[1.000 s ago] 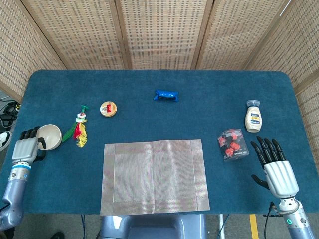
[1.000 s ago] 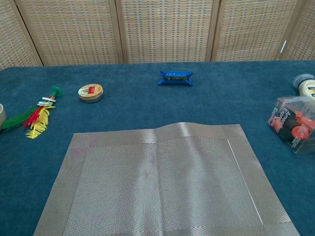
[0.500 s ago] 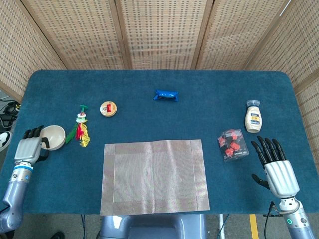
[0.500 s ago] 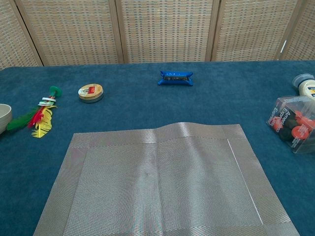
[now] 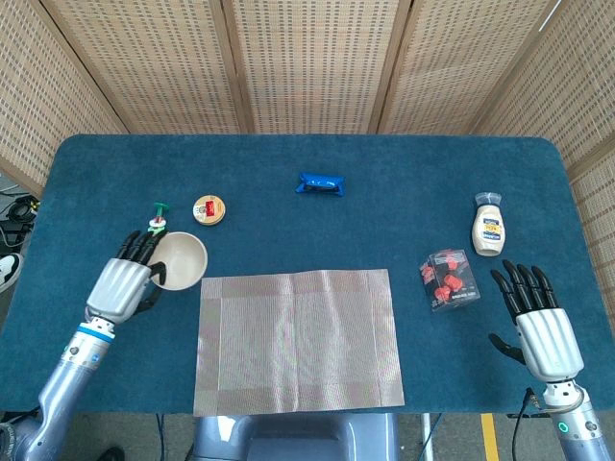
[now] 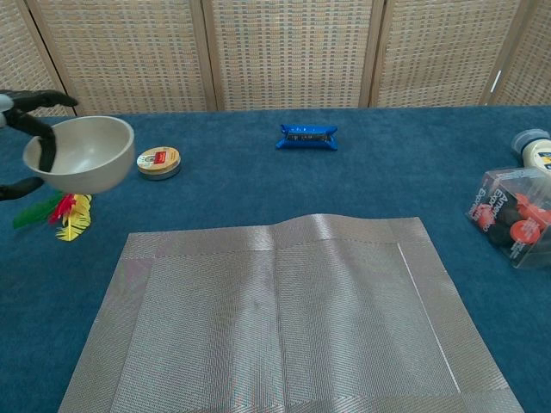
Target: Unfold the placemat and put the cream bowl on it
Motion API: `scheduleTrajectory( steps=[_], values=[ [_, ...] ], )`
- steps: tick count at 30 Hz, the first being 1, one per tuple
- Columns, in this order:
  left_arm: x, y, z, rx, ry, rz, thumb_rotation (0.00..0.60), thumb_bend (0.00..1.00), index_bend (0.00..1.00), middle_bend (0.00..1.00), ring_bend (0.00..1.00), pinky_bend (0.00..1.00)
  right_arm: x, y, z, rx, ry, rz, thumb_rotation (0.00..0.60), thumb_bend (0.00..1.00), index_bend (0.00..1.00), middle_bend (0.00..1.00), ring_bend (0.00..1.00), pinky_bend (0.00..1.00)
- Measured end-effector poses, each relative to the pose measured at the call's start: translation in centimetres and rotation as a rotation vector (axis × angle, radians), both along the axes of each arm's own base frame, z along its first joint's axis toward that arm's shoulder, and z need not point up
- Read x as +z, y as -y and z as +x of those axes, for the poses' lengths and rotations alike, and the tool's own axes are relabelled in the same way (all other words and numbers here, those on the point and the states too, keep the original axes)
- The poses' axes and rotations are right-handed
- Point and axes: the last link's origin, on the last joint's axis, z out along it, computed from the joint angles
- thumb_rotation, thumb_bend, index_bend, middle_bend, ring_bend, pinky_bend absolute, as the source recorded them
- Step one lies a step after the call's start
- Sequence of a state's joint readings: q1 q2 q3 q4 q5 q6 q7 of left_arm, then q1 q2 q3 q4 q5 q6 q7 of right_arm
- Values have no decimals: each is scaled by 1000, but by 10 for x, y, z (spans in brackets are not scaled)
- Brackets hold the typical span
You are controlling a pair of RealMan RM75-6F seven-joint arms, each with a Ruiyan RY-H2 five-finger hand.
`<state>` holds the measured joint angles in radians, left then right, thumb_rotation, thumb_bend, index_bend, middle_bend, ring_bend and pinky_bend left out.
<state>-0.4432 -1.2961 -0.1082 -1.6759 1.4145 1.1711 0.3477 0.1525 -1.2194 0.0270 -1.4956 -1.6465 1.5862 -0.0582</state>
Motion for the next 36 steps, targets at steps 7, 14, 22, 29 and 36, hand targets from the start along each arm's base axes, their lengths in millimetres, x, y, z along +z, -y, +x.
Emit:
scheduleTrajectory(
  steps=[7, 14, 22, 29, 36],
  values=[
    [-50, 12, 63, -274, -2, -200, 600, 554, 733, 0, 0, 0, 2, 0, 0, -2, 2, -6, 600, 0, 0, 0, 0, 0],
    [-106, 30, 96, -407, -46, -384, 600, 554, 733, 0, 0, 0, 4, 0, -2, -10, 2, -13, 600, 0, 0, 0, 0, 0],
    [-134, 33, 104, -420, -93, -416, 600, 553, 709, 0, 0, 0, 7, 0, -3, -14, 10, -23, 600, 0, 0, 0, 0, 0],
    [-141, 30, 100, -409, -132, -394, 600, 26, 17, 0, 0, 0, 9, 0, -3, -14, 14, -26, 600, 0, 0, 0, 0, 0],
    [-123, 26, 97, -352, -98, -347, 600, 0, 0, 0, 0, 0, 9, -1, -2, -12, 18, -22, 600, 0, 0, 0, 0, 0]
  ],
)
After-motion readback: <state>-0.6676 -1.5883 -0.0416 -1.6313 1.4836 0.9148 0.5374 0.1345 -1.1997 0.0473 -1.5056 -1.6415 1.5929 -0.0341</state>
